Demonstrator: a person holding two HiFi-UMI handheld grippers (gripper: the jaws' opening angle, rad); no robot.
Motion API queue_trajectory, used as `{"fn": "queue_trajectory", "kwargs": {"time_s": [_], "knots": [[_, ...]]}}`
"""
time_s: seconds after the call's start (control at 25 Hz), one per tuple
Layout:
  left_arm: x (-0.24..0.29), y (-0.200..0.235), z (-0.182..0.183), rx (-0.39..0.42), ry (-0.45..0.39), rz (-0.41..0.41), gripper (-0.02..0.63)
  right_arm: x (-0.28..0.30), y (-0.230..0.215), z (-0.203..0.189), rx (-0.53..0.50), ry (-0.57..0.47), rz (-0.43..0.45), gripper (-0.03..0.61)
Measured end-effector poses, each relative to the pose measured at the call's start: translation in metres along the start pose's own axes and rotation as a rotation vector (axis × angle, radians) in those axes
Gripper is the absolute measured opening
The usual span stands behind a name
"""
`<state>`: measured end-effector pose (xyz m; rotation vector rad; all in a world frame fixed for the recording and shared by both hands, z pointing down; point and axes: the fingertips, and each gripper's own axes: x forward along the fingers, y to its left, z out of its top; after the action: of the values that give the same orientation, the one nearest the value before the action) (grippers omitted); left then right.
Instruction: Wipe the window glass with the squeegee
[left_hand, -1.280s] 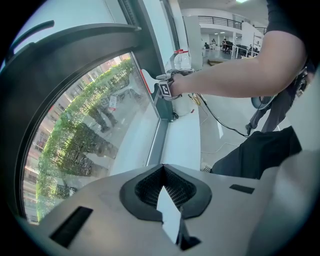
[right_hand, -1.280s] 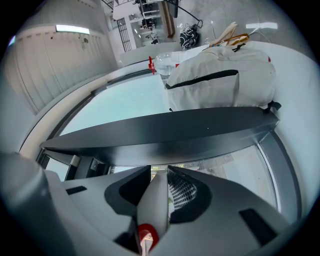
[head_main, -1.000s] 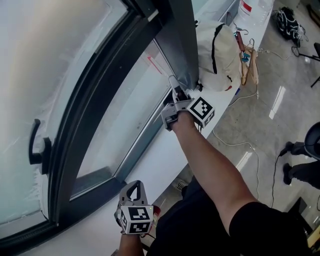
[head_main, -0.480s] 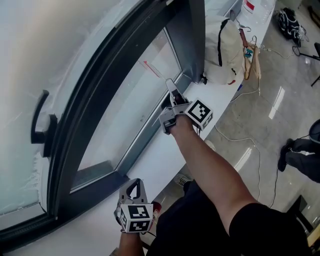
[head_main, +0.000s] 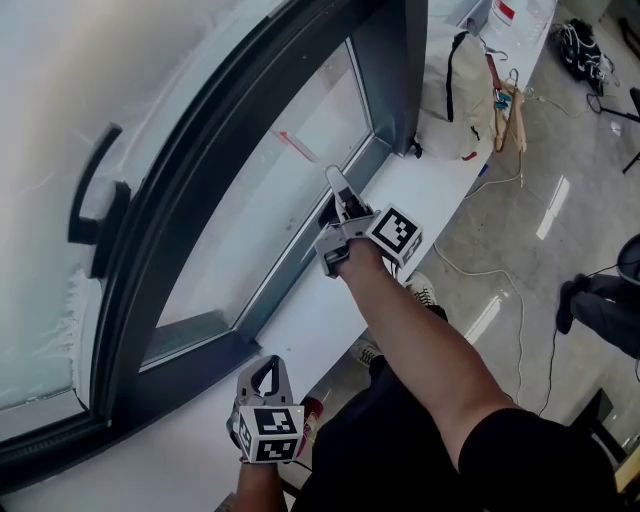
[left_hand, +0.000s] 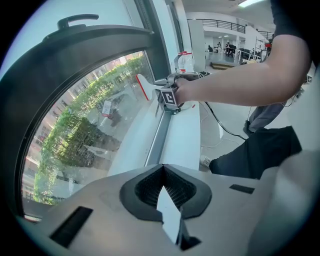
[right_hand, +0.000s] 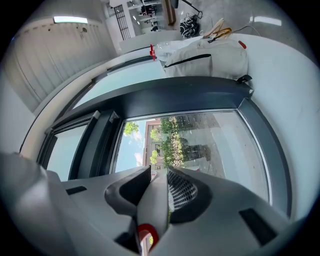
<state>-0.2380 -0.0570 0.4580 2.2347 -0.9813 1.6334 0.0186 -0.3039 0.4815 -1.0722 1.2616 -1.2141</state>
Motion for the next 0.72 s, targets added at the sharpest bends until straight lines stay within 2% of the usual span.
{"fn": "queue_trajectory", "kwargs": {"time_s": [0.72], "knots": [[-0.011, 0.008, -0.065, -0.013, 0.004, -0.013, 0.0, -0.042, -0.01, -0.11, 0.036, 0.085, 0.017, 0.092]]}}
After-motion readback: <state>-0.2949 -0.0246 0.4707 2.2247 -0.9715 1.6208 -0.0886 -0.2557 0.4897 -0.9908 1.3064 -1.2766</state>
